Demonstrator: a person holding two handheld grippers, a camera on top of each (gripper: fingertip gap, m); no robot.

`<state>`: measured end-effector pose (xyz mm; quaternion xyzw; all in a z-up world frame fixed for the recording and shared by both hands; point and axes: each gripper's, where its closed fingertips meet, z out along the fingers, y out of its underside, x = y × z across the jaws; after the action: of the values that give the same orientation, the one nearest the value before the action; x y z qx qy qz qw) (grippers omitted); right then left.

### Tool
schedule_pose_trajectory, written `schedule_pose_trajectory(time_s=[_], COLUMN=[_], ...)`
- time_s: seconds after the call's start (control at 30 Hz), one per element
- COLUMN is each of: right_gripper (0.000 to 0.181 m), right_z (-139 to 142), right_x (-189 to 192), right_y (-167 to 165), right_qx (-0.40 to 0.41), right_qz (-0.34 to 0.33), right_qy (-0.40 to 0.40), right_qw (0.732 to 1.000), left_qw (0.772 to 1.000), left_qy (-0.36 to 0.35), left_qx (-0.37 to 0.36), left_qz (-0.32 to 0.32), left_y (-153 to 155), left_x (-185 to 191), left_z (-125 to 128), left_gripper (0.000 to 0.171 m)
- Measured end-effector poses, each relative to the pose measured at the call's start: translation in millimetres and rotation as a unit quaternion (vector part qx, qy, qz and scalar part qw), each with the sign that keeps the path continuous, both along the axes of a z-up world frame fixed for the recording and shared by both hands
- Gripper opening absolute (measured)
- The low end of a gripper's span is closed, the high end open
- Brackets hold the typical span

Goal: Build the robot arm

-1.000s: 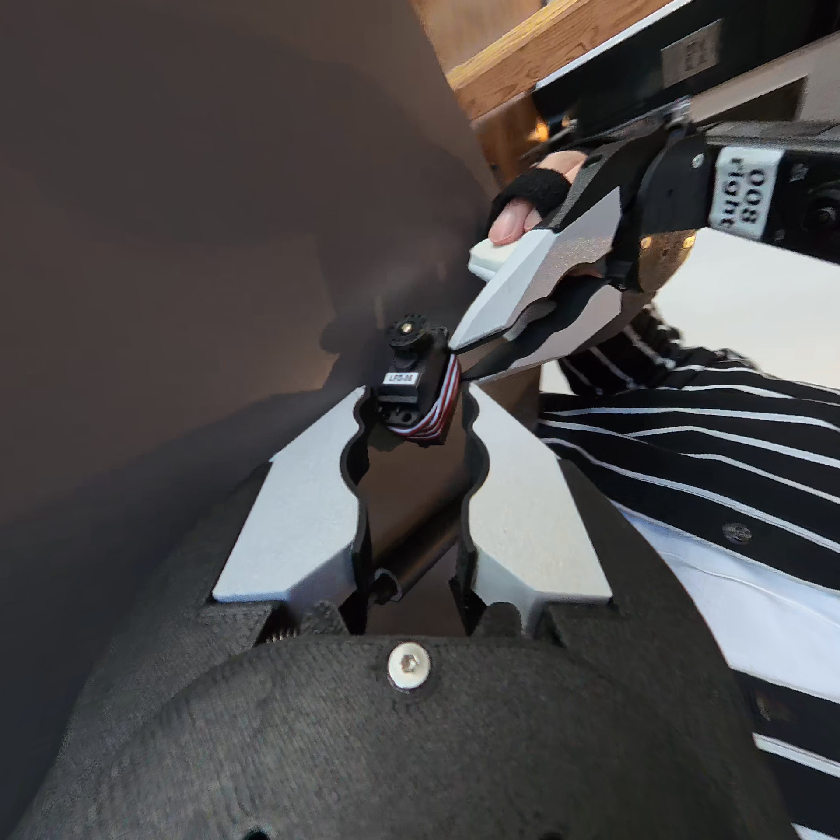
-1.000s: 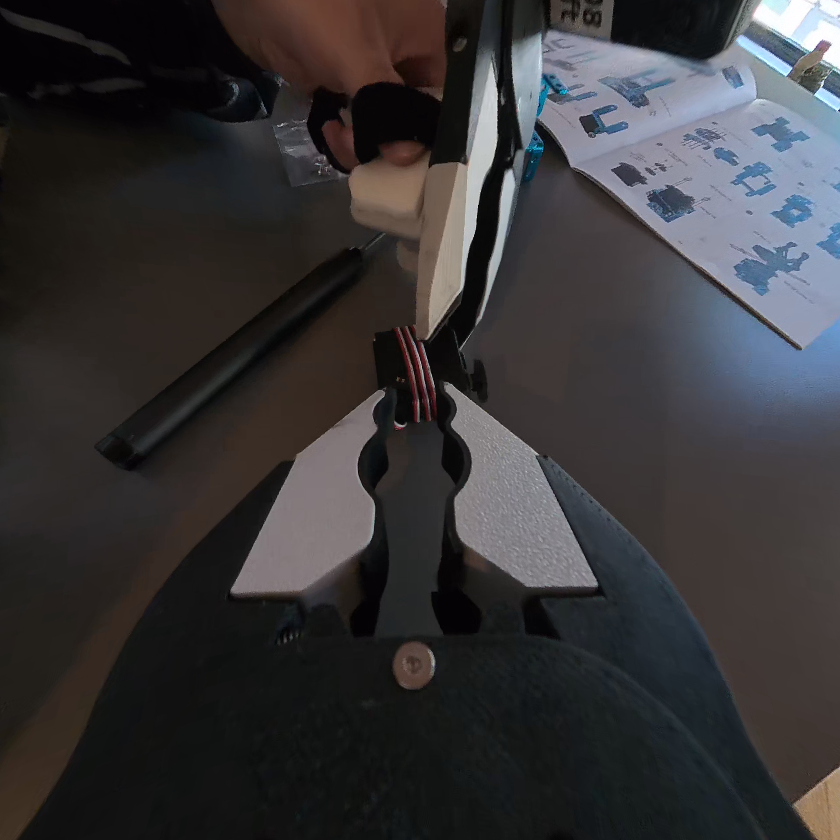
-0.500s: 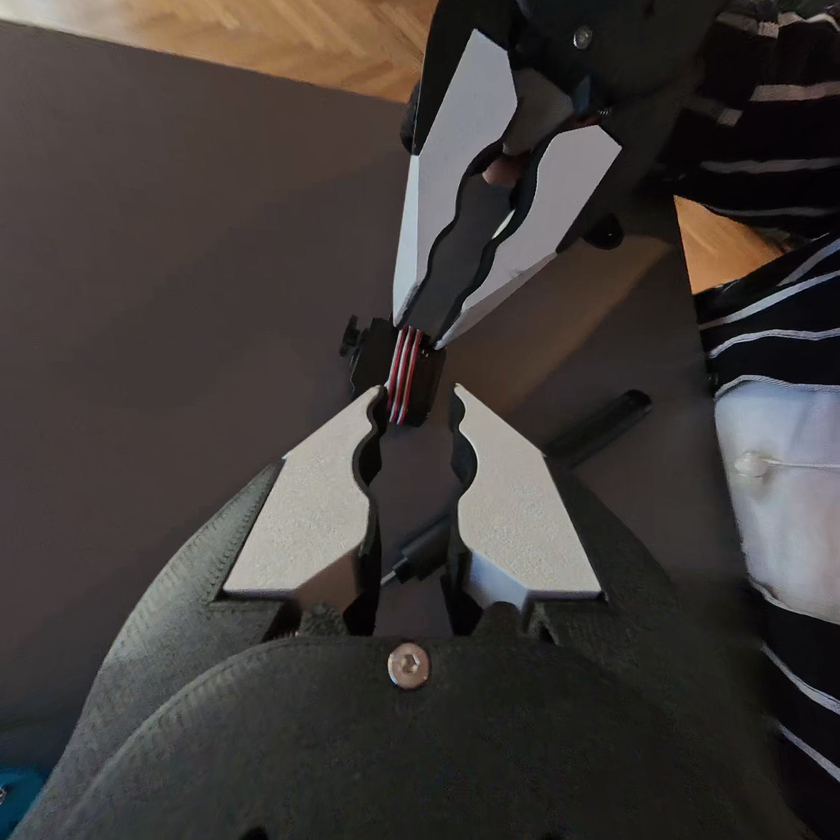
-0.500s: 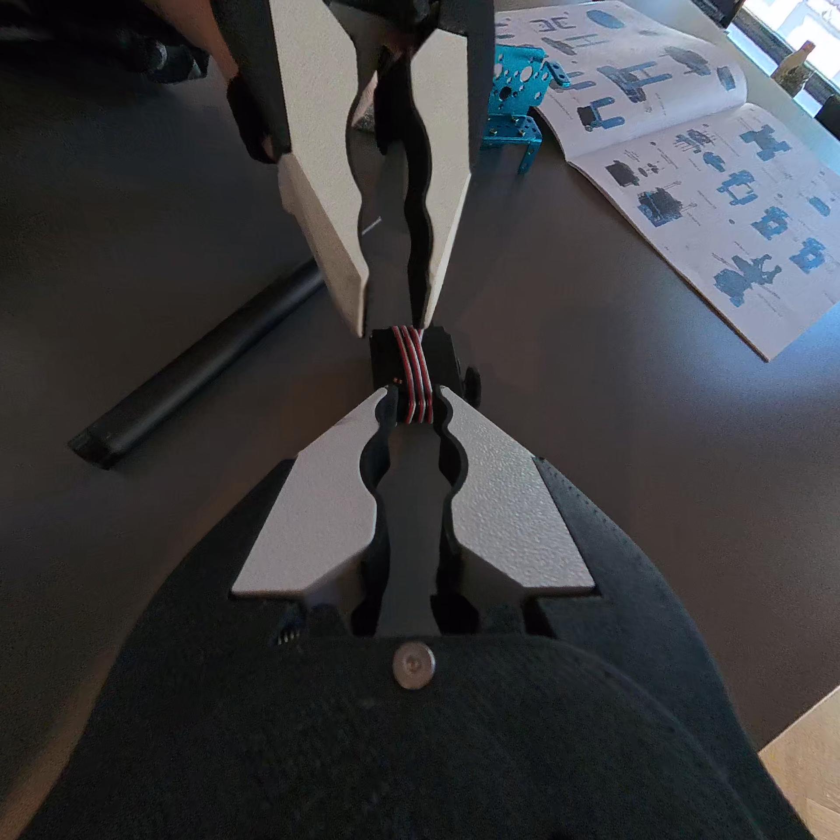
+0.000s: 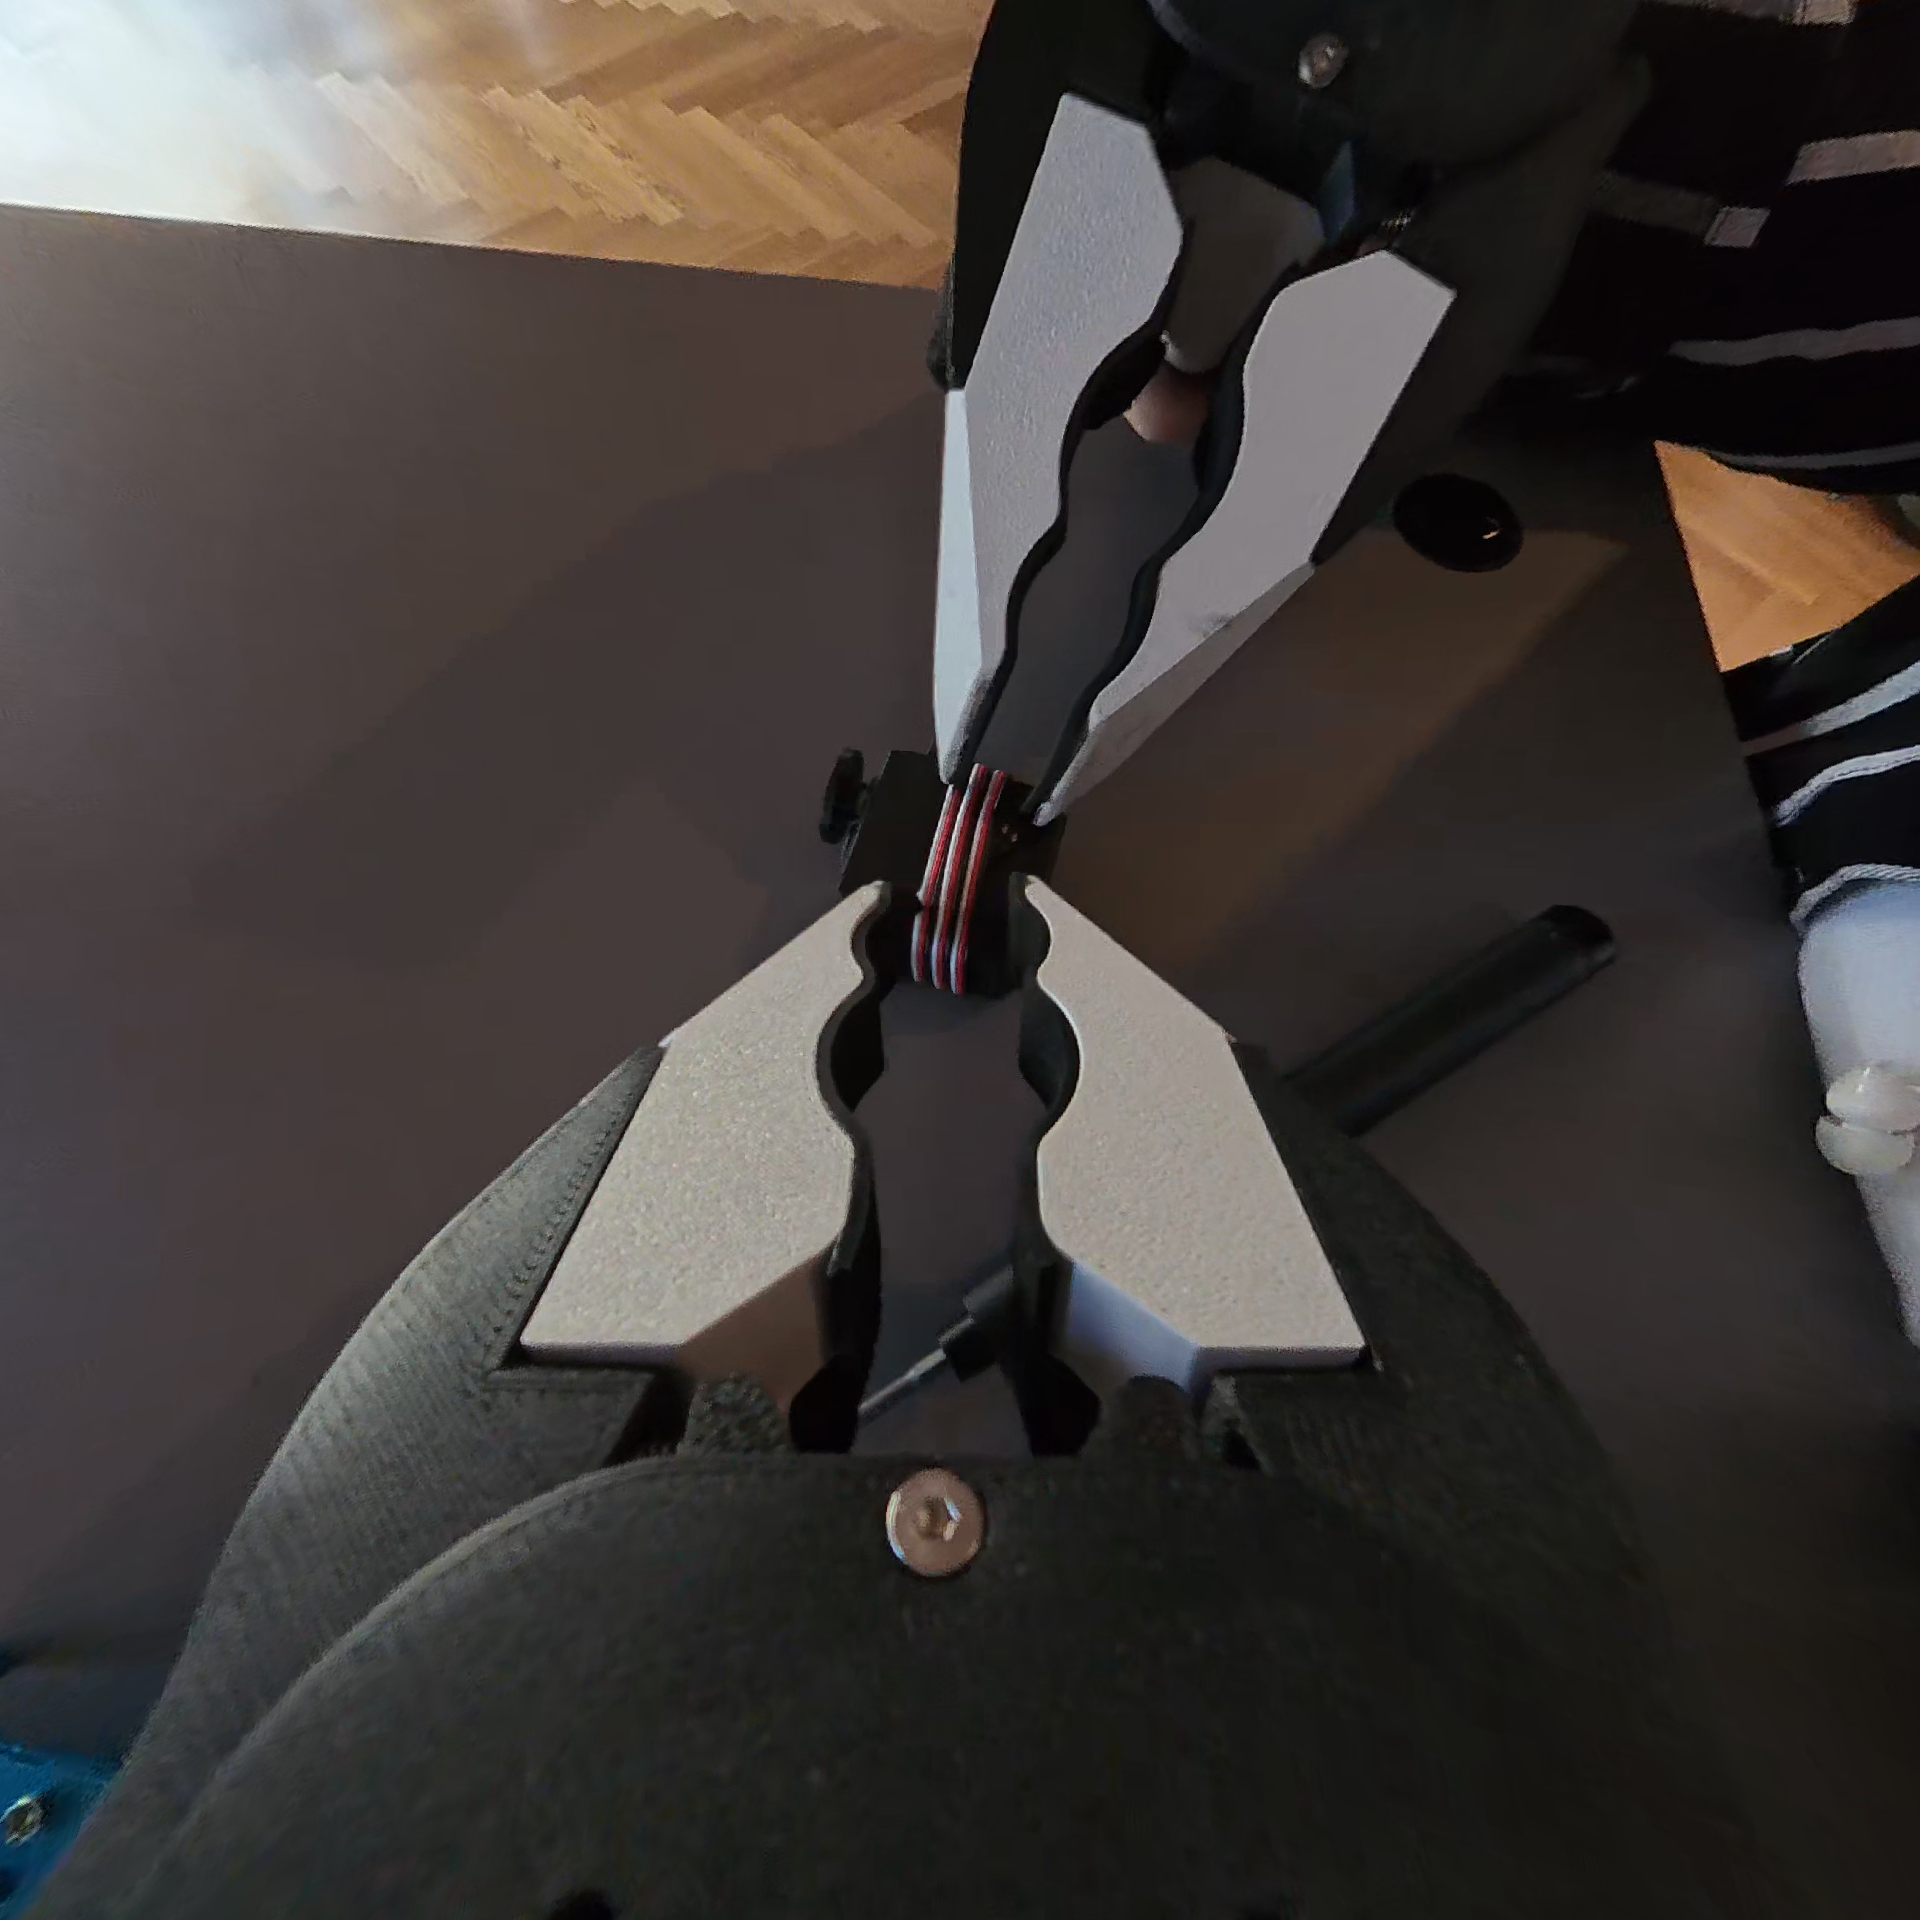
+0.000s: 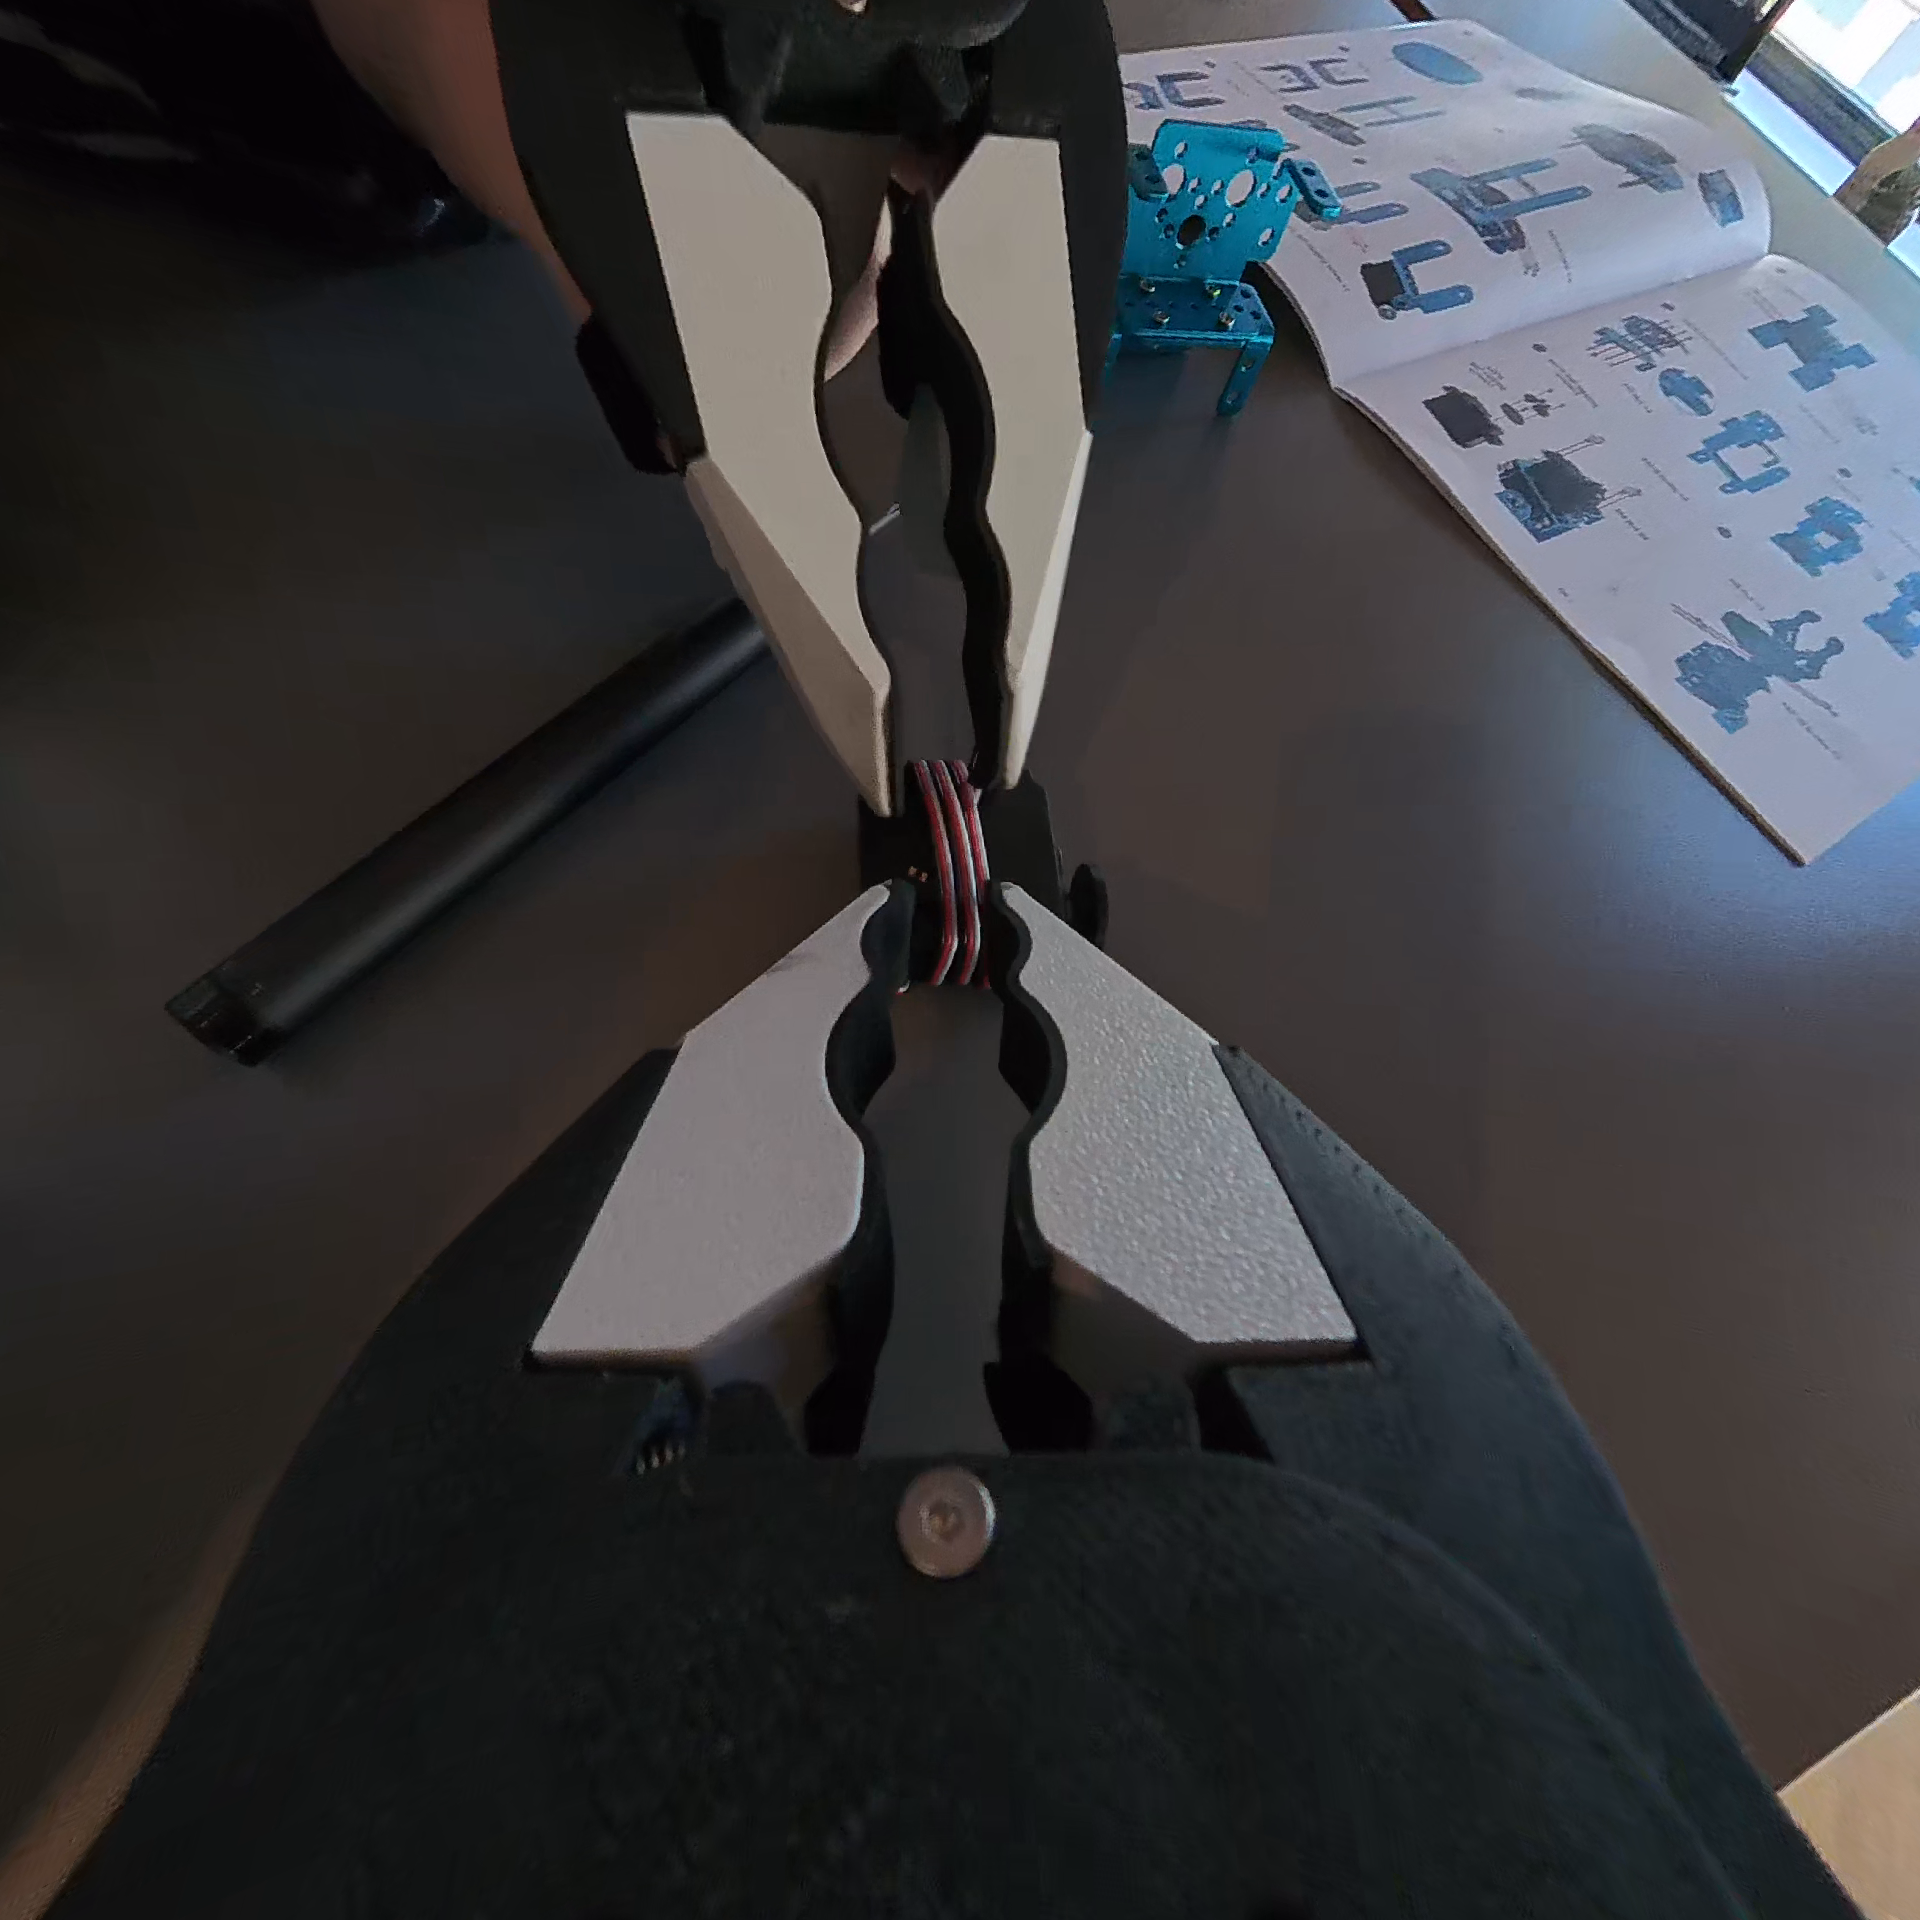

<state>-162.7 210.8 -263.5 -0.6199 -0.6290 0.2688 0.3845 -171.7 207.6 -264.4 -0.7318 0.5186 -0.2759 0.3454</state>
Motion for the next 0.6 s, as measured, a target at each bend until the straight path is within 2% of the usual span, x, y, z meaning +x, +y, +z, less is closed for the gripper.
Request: schedule_pose_trajectory(time_s=[0.17,0.27,0.37,0.53,0.6], right_gripper=[0.013,0.013,0.011,0.010,0.013], right_z=[0.1,0.2,0.4,0.7,1.2], right_x=[-0.4,-1.4,-2.8,-3.5,-3.2], right_y=[0.2,0.3,1.7,2.3,2.4], right_qx=[-0.004,-0.001,0.007,0.011,0.007], right_qz=[0.001,0.000,-0.006,-0.012,-0.013], right_qy=[0.002,0.002,0.005,0.011,0.015], right_qw=[1.000,1.000,1.000,1.000,1.000], left_qw=[1.000,1.000,0.999,0.999,0.999], left_qy=[-0.002,-0.007,-0.018,-0.014,-0.023], left_qx=[0.011,0.018,0.020,0.021,0.023], left_qz=[-0.004,0.002,-0.017,-0.024,-0.014], left_y=[0.3,2.3,-4.9,-9.3,-5.2], left_x=[0.7,0.5,4.3,8.5,5.6], left_z=[-0.7,-0.5,3.1,2.2,6.9], left_gripper=[0.020,0.014,0.000,0.000,0.005])
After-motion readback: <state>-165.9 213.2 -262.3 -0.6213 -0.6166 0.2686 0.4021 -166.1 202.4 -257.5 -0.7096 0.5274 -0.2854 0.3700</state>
